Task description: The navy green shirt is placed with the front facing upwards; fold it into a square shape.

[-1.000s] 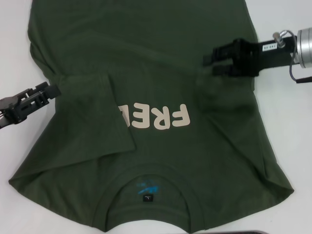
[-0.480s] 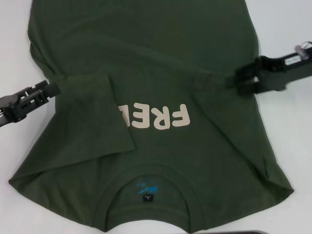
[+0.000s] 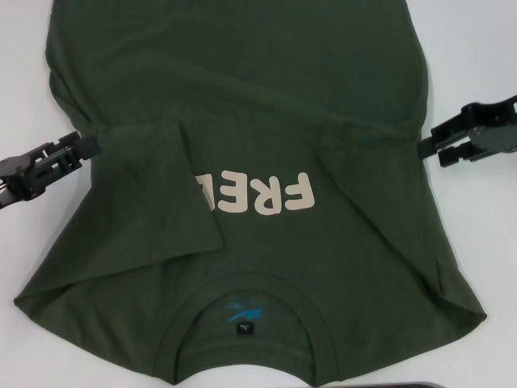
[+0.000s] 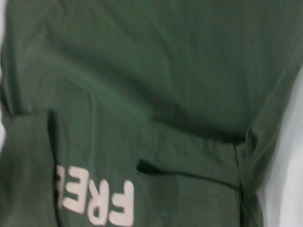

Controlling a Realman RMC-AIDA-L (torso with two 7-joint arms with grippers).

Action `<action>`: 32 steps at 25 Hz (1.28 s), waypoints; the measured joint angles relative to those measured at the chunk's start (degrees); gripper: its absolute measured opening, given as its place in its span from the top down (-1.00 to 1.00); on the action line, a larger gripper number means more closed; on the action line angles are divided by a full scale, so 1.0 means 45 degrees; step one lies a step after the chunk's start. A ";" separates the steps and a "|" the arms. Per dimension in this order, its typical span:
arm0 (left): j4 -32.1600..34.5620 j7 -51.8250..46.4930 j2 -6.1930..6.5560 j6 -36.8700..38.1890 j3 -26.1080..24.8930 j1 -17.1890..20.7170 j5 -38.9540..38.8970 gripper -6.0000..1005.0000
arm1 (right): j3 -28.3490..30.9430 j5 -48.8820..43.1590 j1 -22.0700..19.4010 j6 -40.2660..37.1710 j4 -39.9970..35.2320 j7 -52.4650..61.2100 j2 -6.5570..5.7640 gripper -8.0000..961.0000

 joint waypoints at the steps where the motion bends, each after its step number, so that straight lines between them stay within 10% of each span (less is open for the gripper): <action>1: 0.0000 0.0000 -0.0002 -0.0012 0.0000 0.0001 0.0000 -0.11 | -0.0035 -0.0230 0.0060 0.0028 -0.0002 -0.0057 0.0067 -0.05; 32: -0.0001 0.0000 -0.0004 -0.0469 0.0000 -0.0081 0.0000 -0.11 | -0.0604 -0.0800 0.0754 0.1740 0.0133 -0.0348 0.0971 -0.05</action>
